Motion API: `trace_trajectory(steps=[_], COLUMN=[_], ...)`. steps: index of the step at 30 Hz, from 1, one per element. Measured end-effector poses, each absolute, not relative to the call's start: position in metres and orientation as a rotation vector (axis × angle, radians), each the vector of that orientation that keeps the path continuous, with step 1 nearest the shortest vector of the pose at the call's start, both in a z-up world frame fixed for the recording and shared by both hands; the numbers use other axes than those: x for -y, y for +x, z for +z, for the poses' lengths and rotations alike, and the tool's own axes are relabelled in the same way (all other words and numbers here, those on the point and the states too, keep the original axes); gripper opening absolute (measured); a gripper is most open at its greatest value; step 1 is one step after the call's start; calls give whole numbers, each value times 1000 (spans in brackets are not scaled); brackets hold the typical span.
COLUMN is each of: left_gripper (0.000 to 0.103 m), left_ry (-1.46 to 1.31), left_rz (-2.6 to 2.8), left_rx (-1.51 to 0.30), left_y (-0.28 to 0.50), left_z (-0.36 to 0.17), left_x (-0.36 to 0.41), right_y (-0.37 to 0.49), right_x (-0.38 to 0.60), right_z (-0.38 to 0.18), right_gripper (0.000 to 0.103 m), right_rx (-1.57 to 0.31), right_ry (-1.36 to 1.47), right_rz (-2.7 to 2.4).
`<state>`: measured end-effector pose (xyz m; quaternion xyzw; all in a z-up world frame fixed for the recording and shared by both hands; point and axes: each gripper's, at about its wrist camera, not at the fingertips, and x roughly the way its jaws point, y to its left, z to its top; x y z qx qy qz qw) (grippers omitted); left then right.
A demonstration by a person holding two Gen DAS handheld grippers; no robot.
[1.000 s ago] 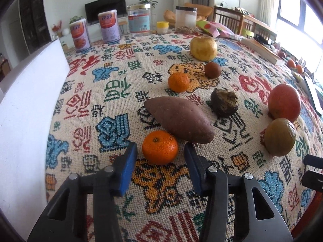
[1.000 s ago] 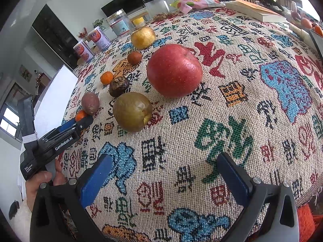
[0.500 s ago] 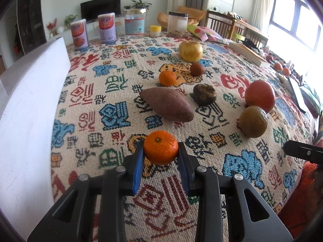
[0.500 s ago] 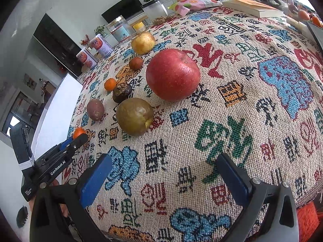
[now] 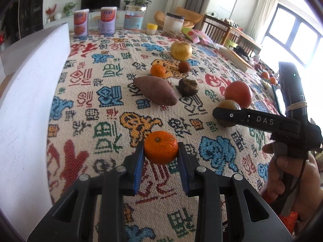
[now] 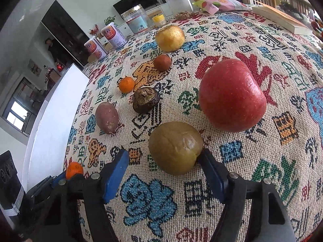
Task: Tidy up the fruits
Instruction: 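Grasp the mandarin with the left tool while the right tool grasps the green-brown fruit, then drop the left tool's mandarin into the box while the right tool drops its fruit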
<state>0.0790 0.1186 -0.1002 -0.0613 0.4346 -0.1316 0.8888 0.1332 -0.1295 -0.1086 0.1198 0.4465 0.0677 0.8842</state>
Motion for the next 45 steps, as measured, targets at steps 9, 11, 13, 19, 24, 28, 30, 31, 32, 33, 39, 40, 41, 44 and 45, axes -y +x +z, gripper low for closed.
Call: trace_trajectory(steps=[9,11,13,19,24,28,30,31,32,33,39,40,41,44,45], left_gripper=[30,30,30,30,30,30,30,30,30,30,31,32,34,76,81], left_ry=[-291,-340,-385,-517,-614,-669,-709,-732,-749,-764,-799,-791,-780,-717,-714], left_rz=[-314,-323,-328,-297,-169,6,99,139,173,208,338,355,371,405,417], left_rx=[-948,-940,-929,-854,-815,-787,-785,-787,-794,-805,-878,-891,-892,-869,-854], left_y=[56,47,36,3,-10,-12,-13,-14,-13,-13,-16,-18,-23,-25,-26], left_z=[-74,-59,-42,12,34,27,15,7,0,-9,-51,-55,-56,-50,-48], left_x=[-133,-139,-146,-186,-245,-299,-324,-335,-345,-354,-379,-382,-384,-379,-379], right_y=[109,103,99,86,76,66,61,59,57,56,53,53,52,52,52], right_x=[127,120,110,54,-14,-80,-112,-125,-141,-154,-209,-215,-217,-222,-220], right_z=[-100,-92,-83,-52,-26,-7,-4,-5,-8,-12,-51,-56,-62,-69,-69], right_gripper=[48,48,48,48,48,48,48,48,48,48,48,48,48,50,51], right_rx=[-949,-947,-943,-934,-934,-924,-924,-924,-927,-932,-984,-984,-982,-981,-971], right_ry=[272,256,241,148,58,-27,-78,-106,-142,-178,-336,-357,-374,-392,-384], right_rz=[204,239,280,446,621,776,841,862,880,893,901,897,891,863,861])
